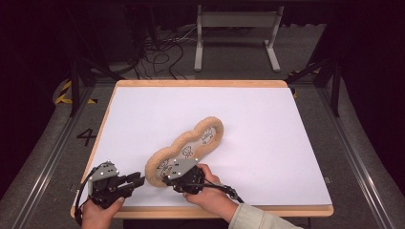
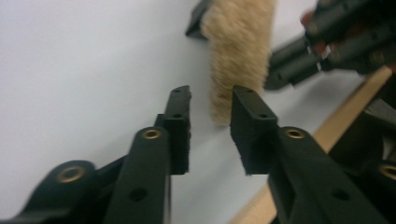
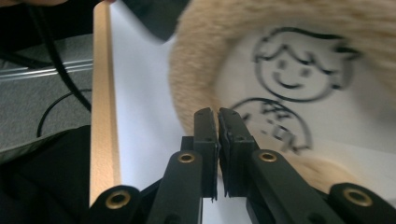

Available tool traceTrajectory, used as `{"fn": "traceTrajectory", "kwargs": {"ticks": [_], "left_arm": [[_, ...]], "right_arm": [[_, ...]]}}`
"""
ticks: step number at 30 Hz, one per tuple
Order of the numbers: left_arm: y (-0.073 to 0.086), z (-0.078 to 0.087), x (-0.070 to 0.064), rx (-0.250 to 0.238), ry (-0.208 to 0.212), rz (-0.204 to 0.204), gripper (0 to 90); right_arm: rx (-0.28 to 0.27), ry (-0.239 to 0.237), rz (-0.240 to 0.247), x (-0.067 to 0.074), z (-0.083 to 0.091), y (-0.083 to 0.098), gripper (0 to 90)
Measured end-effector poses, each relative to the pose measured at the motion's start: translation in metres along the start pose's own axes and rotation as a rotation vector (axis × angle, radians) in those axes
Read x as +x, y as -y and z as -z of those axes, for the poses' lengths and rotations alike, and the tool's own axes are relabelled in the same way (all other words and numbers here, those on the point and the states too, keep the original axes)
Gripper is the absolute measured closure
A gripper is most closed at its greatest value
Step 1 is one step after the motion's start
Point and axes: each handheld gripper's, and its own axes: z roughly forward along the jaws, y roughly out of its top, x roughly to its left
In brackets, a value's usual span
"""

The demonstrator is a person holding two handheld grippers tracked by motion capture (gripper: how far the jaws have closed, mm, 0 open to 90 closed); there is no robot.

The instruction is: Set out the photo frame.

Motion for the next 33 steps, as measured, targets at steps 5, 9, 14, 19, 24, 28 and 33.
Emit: {"fn": "traceTrajectory", "kwargs": {"ticks": [5,9,14,19,24,28,33], "left_arm": [[-0.004,-0.011,-0.009,0.019,-0.001,0.001,46.5],[-0.006,-0.021,-0.009,0.009,-0.046,0.033,46.7],[-0.011,-0.033,-0.008,0.005,-0.066,0.079,48.8],[-0.013,-0.039,-0.009,0.010,-0.059,0.060,56.6],[-0.015,-0.037,-0.002,0.001,-0.073,0.078,65.0],[-0.016,-0.037,-0.001,0.006,-0.067,0.077,65.6],[-0.016,-0.037,0.000,0.009,-0.063,0.079,65.5]], "right_arm": [[-0.020,0.049,-0.045,-0.016,0.020,0.004,84.5],[-0.044,0.082,-0.070,-0.023,0.033,0.006,84.3],[-0.049,0.105,-0.089,-0.028,0.039,0.007,84.0],[-0.044,0.119,-0.096,-0.031,0.042,0.009,83.8],[-0.045,0.135,-0.108,-0.035,0.046,0.011,83.7],[-0.053,0.152,-0.116,-0.038,0.053,0.013,83.3],[-0.075,0.196,-0.131,-0.048,0.069,0.014,82.2]]}}
